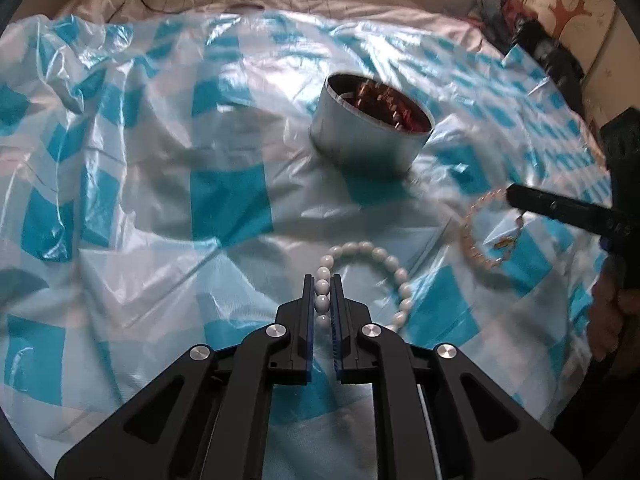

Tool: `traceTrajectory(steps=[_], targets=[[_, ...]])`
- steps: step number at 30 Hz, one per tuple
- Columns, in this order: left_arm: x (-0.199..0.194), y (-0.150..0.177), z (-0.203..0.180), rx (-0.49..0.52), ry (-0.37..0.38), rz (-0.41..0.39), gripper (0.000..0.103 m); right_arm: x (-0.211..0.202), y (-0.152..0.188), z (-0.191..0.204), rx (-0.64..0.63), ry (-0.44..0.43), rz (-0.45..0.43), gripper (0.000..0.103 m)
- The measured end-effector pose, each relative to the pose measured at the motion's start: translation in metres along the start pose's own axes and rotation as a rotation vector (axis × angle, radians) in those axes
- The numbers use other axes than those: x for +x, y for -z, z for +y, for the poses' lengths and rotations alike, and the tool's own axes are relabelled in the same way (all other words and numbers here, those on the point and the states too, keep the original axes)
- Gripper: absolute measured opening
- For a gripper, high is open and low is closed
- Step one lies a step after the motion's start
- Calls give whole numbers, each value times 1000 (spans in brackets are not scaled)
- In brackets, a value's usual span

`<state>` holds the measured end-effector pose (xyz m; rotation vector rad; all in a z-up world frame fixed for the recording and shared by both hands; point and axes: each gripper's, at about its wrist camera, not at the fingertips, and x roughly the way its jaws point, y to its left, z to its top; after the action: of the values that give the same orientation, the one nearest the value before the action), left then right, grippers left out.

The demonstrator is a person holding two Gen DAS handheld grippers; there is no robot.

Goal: Organize jewelry

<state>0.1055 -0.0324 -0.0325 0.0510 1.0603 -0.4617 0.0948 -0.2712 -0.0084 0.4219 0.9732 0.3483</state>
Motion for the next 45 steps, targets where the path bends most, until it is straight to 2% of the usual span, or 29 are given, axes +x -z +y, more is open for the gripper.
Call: traceTrajectory(steps=[3,4,5,6,7,8,9,11,13,15,16,17,18,20,21,23,26,27,30,34,45], targets=[[9,2,-2,9,-13,21,8,10,3,-3,8,1,39,9],[9,1,-1,9,-14,21,10,12,4,-3,8,3,46,13],[9,0,-1,7,-18,19,16,14,5,-4,10,3,52,25],[8,-1,0,4,-28,12,22,15,5,-5,12,10,52,31],[8,-1,1,0,-44,2,34,16,6,-4,8,15,53,35],[9,-2,3,-5,-46,-2,39,18,6,-3,0,24,56,35],[10,-2,4,-9,-43,-2,39,19,6,-1,-18,42,59,35],[13,-2,4,-6,-46,4,39,22,7,4,-67,101,64,35],[14,-2,0,20,-55,7,39,32,12,13,-156,207,87,35],[15,-2,-3,31,-51,9,31,42,19,23,-259,317,107,35],[15,-2,-5,40,-42,15,21,44,22,28,-303,354,108,35],[15,-2,-6,49,-39,18,12,46,25,32,-338,381,110,35],[15,-2,-9,65,-35,22,8,46,25,33,-341,376,112,32],[14,-3,-13,78,-27,20,7,44,23,27,-290,318,113,8],[13,-3,-14,78,-19,18,7,41,21,23,-257,285,108,8],[8,-5,-15,64,3,2,7,31,16,9,-132,158,95,8],[-2,-9,-13,37,24,-38,7,10,6,-11,40,-96,13,8],[-4,-11,-13,33,27,-47,7,1,4,-15,76,-179,-26,8],[-7,-14,-15,30,22,-70,7,-14,-1,-20,135,-326,-93,8],[-8,-19,-18,45,1,-84,7,-16,-1,-24,178,-392,-101,8],[-22,-31,-28,96,-84,-161,7,-11,-7,-18,163,-412,-103,8]])
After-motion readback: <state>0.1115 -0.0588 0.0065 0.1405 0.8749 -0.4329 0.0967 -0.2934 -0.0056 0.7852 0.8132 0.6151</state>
